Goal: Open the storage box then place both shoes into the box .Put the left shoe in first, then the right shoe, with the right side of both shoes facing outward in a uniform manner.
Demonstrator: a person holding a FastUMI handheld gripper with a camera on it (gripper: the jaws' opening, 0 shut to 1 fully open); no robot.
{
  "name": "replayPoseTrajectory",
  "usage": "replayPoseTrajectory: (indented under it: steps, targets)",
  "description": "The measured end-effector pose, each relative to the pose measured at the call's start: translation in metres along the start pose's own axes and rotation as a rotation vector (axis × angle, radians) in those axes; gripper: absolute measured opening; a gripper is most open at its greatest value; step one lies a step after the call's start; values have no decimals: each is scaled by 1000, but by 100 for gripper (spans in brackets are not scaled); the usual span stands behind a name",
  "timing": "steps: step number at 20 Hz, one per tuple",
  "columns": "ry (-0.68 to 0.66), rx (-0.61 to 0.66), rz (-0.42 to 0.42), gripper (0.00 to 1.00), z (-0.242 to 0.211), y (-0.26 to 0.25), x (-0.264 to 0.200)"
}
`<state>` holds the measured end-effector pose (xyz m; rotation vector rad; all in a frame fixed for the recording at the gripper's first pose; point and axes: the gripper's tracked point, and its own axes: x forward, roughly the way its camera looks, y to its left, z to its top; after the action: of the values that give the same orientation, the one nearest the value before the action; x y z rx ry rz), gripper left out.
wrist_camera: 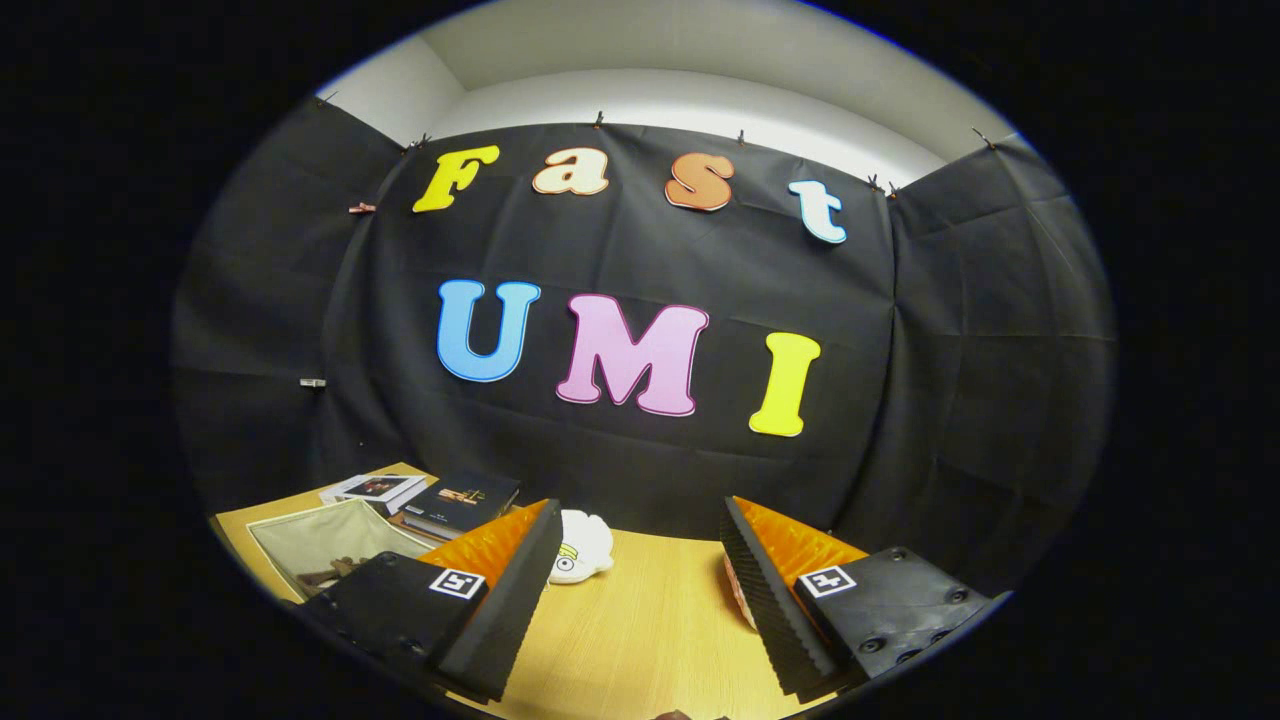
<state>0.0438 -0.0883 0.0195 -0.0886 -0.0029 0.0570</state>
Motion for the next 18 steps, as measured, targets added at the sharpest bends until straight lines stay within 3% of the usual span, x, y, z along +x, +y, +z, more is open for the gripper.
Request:
replayPoseTrajectory:
  steps: [6,18]
  targets:
    - [-22,127,2,98,-25,-47,3]
    - [53,103,-69,98,-70,-98,6]
